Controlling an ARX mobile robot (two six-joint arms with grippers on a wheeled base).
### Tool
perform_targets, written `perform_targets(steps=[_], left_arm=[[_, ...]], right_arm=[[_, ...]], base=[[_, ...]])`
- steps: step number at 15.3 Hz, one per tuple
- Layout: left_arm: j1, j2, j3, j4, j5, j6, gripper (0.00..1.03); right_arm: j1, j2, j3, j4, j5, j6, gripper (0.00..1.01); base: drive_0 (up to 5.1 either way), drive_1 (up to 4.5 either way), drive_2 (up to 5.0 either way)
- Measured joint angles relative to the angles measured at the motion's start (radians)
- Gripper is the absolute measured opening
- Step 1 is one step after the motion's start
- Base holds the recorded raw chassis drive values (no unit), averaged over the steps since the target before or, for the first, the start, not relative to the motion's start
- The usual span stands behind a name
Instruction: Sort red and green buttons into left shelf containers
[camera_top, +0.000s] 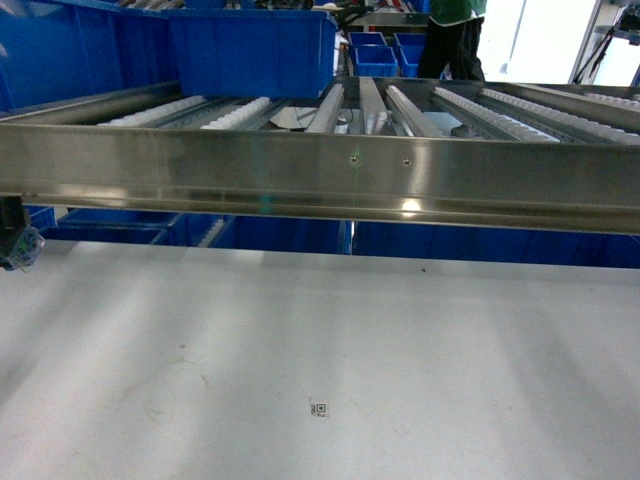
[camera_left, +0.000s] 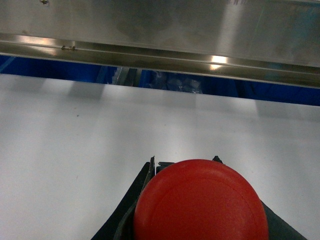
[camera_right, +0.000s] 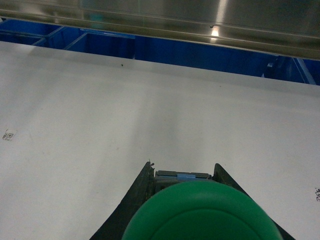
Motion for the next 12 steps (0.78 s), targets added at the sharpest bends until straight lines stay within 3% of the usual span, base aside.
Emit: perform_targets(steps=[3,7,9,12], left_arm=[[-0.024,-0.296,-0.116,-0.065,-0.043,-0.016,0.29],[-0.172,-0.663,-0.214,-0.281,-0.180,-0.009,0.29],[-0.212,-0.736,-0.243,-0.332,-0.243,-0.012,0.29],[-0.219,-0.750,-0.251,-0.312,-0.240,0.011,0.29]], right_arm=[[0.000,0.000,0.000,0.000,0.000,0.000,0.27],[0.000,0.000,0.000,0.000,0.000,0.000,0.27],[0.000,0.000,0.000,0.000,0.000,0.000,0.27],[0.000,0.000,0.000,0.000,0.000,0.000,0.27]], base=[[0.0,0.00,0.0],[0.0,0.00,0.0],[0.0,0.00,0.0],[0.0,0.00,0.0]])
